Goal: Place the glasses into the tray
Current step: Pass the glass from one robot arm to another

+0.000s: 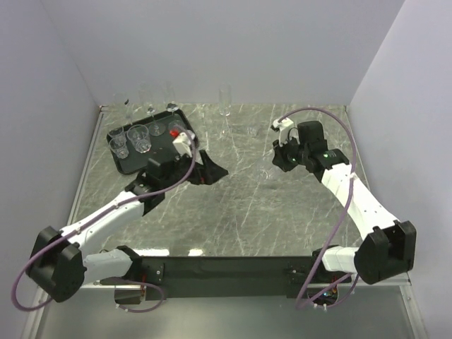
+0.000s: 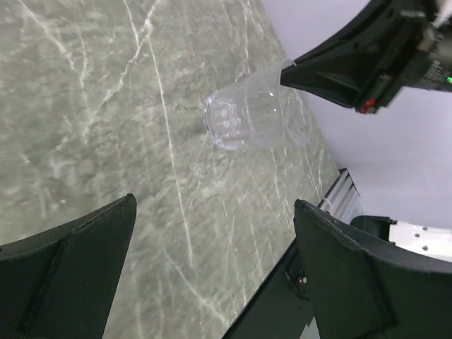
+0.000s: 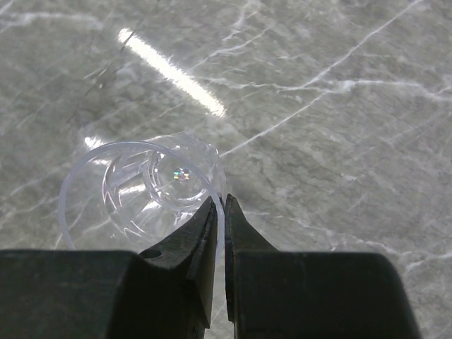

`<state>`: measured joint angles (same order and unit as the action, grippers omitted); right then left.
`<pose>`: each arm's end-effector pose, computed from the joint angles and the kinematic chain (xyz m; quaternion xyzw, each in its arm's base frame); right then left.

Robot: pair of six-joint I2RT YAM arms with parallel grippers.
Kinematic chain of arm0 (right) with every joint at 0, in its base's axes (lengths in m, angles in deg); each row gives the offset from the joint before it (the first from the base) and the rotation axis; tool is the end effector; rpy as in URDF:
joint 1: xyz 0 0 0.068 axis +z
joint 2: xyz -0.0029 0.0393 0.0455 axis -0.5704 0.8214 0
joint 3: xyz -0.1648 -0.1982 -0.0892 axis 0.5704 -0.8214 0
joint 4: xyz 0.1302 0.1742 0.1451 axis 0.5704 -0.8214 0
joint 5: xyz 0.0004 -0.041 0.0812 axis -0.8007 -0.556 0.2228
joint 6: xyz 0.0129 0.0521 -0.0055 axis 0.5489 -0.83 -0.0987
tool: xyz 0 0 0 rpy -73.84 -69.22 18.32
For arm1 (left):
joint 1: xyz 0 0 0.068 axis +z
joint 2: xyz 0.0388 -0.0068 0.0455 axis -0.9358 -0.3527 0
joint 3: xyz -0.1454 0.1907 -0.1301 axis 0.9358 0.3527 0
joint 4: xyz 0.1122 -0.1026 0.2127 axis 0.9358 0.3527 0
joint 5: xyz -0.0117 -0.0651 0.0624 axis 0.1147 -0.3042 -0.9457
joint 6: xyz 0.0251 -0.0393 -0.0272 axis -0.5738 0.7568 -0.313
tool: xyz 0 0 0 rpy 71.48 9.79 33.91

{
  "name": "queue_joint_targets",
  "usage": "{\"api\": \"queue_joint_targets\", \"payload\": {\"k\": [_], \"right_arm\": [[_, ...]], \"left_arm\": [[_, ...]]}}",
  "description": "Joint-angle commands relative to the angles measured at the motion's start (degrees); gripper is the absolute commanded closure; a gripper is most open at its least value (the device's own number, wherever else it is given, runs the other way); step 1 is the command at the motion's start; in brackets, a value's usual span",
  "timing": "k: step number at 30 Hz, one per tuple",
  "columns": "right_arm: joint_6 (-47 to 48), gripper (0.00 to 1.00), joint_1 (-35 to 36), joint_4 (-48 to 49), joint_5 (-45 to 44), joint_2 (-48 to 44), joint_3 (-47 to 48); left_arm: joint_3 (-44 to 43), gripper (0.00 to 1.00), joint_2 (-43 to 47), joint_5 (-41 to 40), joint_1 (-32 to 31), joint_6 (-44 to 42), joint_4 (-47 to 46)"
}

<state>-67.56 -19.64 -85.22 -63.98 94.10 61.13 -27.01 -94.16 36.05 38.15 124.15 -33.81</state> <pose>0.2689 0.0855 0.3066 -0.3057 0.8454 0.1589 0.4081 0.2157 -0.1451 0.2831 0.0543 0.7832 -0.4619 0.4127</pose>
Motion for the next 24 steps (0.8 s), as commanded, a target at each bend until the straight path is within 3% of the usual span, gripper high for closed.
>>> {"api": "queue_joint_targets", "payload": {"k": [1, 7, 11, 24], "right_arm": [[1.87, 0.96, 1.03, 2.91, -1.66, -3.33, -1.48], [1.79, 0.95, 1.65, 4.49, -1.93, -5.17, -4.11], [1.61, 0.95, 2.00, 5.19, -1.40, -5.88, -5.43], [1.08, 0.95, 2.35, 6.78, -0.70, -7.37, -7.28]], "left_arm": [[-4.64, 0.01, -2.41, -9.72, -5.35, 3.47, -2.39], [-11.05, 0.00, -9.62, -19.14, -15.54, 5.31, 1.74], [-15.18, 0.02, -14.27, -23.27, -18.97, 6.11, 3.93], [-32.59, 0.20, -29.66, -37.86, -25.05, 7.51, 19.22]]}}
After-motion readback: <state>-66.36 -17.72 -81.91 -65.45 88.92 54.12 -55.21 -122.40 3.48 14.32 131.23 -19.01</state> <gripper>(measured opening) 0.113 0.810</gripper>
